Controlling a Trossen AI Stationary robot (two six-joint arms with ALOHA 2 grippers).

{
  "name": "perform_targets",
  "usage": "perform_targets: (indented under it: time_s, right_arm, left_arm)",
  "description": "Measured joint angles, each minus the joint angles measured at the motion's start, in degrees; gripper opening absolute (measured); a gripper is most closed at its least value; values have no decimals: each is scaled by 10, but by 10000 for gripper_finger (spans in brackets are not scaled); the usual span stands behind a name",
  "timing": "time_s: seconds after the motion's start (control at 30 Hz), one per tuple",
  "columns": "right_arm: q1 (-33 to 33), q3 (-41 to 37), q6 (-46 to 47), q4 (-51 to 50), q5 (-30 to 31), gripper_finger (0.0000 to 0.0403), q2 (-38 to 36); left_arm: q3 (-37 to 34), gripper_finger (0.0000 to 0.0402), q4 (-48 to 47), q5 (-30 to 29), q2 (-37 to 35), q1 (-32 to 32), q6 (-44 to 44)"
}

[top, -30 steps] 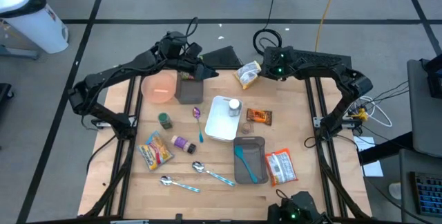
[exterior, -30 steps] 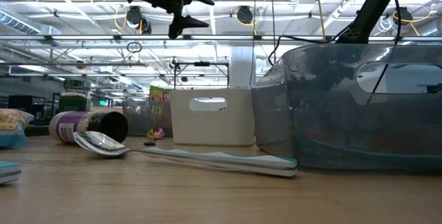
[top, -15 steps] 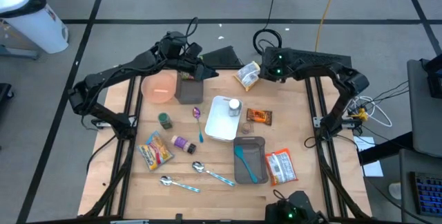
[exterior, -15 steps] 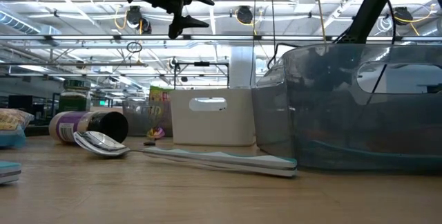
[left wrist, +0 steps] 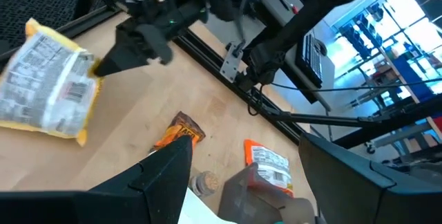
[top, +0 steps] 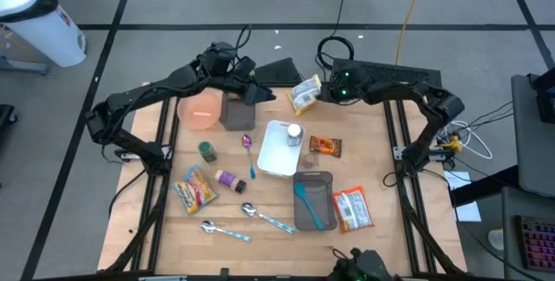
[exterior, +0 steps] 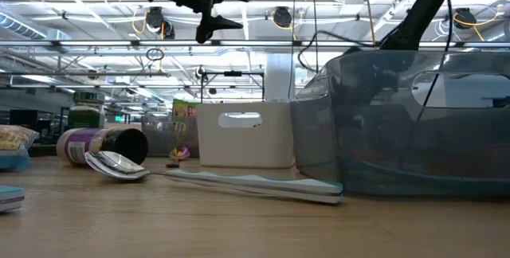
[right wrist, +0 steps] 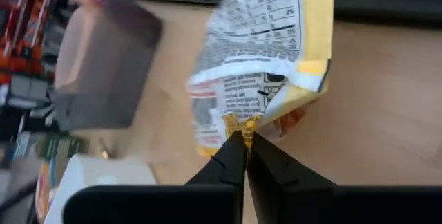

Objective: Pick & Place Food Item
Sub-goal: Put the yellow noodle pack into the top black bin

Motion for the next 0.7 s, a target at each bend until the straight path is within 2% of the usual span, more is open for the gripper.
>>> perform_targets:
  time_s: [0.27, 0.43, 0.6, 0.7]
  right_arm:
    - [17, 0, -109, -98, -1, 0, -133]
    - [28, 1, -159, -169, -4, 0, -222]
    - [48, 35, -200, -264, -45, 0, -284]
    - [72, 70, -226, -304, -81, 0, -304]
  left_arm:
    - [0, 271, 1, -2, 0, 2, 32]
    - [0, 271, 5, -23, 0, 2, 56]
    - [0, 271, 27, -22, 0, 2, 59]
    - [0, 271, 42, -1, 1, 2, 50]
